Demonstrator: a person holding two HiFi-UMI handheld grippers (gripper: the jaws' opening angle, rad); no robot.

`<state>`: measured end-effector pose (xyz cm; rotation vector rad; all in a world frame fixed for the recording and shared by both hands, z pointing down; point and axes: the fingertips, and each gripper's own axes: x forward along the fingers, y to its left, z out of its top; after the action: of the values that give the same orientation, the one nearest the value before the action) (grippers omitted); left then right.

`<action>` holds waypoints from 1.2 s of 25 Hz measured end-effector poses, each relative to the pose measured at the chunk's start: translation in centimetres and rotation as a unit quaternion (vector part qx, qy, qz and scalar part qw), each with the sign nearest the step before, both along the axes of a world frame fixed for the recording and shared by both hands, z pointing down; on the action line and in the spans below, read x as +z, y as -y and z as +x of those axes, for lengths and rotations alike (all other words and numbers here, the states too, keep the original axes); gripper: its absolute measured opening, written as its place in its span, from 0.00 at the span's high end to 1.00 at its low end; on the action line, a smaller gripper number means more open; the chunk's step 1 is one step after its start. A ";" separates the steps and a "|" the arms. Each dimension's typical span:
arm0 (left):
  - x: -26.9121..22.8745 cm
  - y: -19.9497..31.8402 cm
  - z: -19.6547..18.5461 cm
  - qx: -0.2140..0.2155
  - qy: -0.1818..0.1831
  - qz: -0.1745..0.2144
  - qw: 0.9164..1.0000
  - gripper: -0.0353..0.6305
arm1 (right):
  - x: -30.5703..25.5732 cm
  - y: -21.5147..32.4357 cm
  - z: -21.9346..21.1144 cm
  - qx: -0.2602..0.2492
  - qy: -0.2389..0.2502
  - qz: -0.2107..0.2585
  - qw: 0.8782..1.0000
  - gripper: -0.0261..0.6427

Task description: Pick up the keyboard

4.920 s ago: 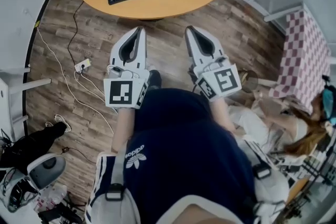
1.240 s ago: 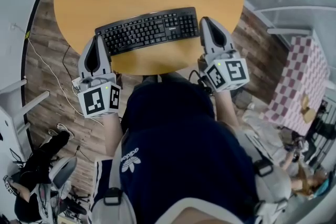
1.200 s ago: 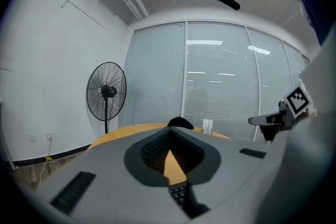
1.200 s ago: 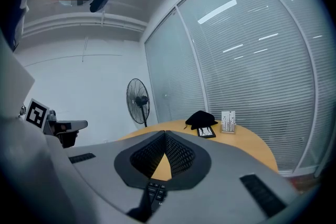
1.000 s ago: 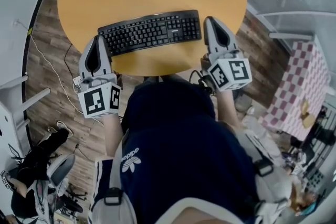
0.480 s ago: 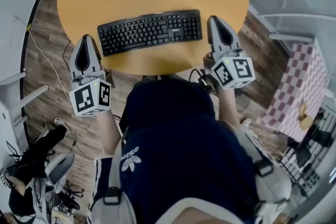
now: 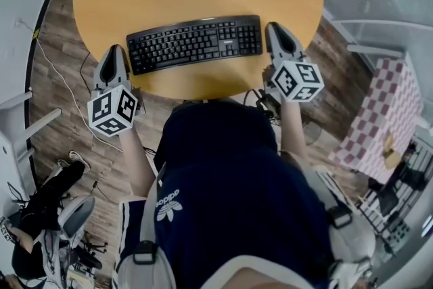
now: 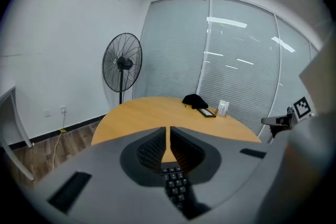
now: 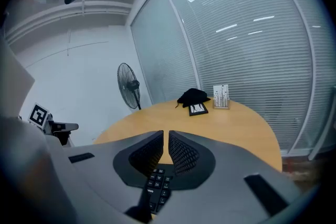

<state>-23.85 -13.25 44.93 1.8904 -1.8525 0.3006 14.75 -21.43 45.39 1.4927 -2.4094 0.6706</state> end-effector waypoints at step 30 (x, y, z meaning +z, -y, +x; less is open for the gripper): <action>16.3 2.2 -2.1 0.008 -0.101 -0.224 0.969 0.71 | 14.9 3.4 1.6 0.019 -0.032 -0.198 0.980 0.75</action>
<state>-25.92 -15.45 61.21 1.5620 -1.4855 0.4696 16.40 -24.80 60.27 1.3687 -2.0499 1.0224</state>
